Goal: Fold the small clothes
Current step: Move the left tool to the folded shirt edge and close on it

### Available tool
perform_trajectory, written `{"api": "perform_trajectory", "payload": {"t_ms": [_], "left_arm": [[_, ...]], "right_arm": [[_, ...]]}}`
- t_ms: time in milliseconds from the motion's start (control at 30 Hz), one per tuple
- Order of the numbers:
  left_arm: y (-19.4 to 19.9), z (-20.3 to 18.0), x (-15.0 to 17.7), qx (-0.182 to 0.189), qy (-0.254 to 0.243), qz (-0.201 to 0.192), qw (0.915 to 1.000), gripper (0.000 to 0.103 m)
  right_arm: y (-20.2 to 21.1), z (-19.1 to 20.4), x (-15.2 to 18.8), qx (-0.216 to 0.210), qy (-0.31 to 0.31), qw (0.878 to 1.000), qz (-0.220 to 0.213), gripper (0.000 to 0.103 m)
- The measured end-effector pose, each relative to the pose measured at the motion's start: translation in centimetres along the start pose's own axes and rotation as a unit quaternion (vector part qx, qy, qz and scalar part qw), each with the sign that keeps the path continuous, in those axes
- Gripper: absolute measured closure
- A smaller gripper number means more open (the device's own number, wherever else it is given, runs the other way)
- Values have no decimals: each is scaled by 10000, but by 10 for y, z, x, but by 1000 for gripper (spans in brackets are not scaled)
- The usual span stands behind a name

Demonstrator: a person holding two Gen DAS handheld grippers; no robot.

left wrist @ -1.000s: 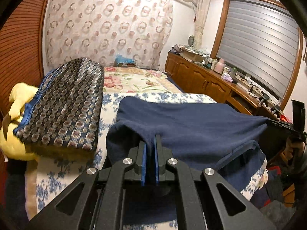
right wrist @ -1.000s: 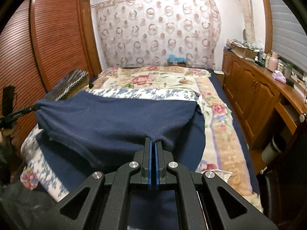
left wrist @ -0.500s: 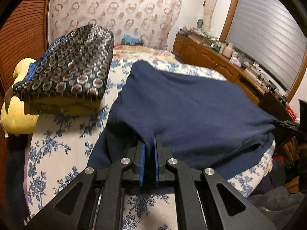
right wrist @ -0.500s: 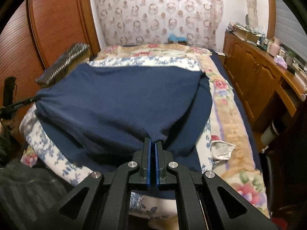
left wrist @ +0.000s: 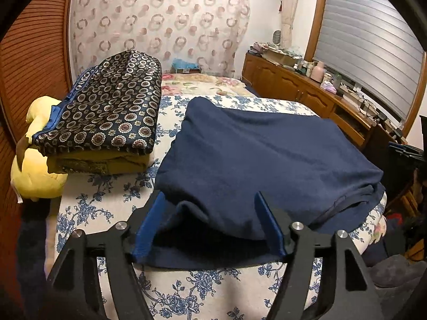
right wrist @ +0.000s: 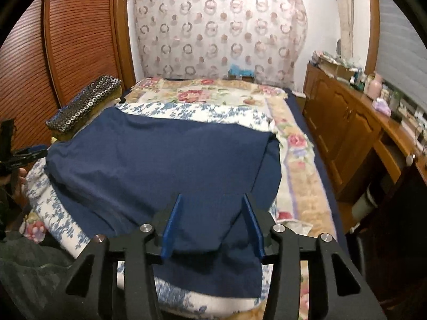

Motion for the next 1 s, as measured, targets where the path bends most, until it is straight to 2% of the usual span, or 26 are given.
{"api": "perform_trajectory", "payload": {"t_ms": [267, 500, 900, 1000], "left_arm": [[-9, 19, 4, -387, 149, 78, 9991, 31], [-13, 23, 11, -449, 178, 158, 9987, 31], [-16, 24, 18, -488, 181, 232, 9984, 31], [-17, 25, 19, -486, 193, 255, 9983, 31]], "right_arm": [[-52, 47, -3, -289, 243, 9993, 47, 55], [-100, 79, -7, -500, 402, 9976, 252, 55], [-144, 87, -12, -633, 535, 9940, 714, 55], [-146, 90, -17, -669, 472, 9945, 659, 52]]}}
Point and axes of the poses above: each gripper's, at about its wrist camera, not at the fingertips, and y roughly against the way its jaws point, z to its left, x to its underside, the point moved 8 cm from there along -y, roughly the way its jaws point, and after that the axes turned 4 degrees about y, right-handed, at the moved point
